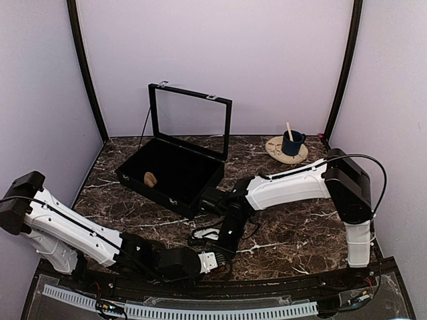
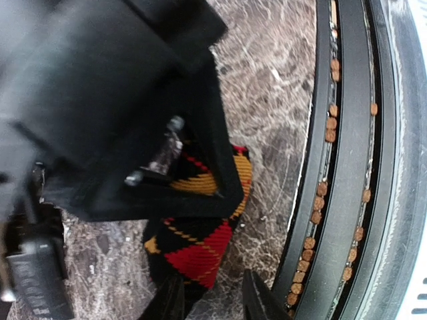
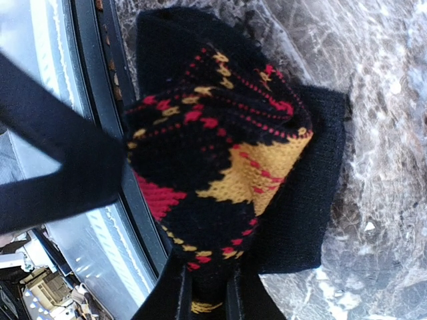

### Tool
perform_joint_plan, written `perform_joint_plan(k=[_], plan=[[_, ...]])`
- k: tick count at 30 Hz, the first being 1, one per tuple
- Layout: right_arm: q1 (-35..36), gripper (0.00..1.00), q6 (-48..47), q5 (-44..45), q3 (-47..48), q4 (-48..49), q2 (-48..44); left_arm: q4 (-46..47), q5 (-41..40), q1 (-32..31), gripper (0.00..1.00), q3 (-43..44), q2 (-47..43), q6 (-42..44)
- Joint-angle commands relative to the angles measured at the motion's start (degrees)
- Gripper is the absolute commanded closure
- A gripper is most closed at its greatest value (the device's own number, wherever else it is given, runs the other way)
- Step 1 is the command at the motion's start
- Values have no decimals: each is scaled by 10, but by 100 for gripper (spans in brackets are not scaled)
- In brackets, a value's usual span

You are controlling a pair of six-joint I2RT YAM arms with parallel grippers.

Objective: Roll the socks
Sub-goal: Pick up the sock from the center of the board.

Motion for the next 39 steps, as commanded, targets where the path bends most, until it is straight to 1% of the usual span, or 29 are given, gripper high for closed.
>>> perform_joint_plan(k=[1,11,21,24,31,39], plan=[[-3,100,-2,1,-2,-19,21,-13,16,-3,66,21,18,25],[-3,100,-5,-9,-9,-16,18,-22,-40,-3,58,43,46,37],[-3,100,-6,-17,-13,-15,14,-22,-82,-2,57,49,57,61],[-3,100,-6,-19,-14,-14,13,-19,-79,-2,56,49,66,68],[-5,100,-8,-25,-14,-14,16,-11,-43,-1,55,50,81,82],[-7,100,-10,-34,-11,-14,18,-3,-28,16,55,50,86,102]])
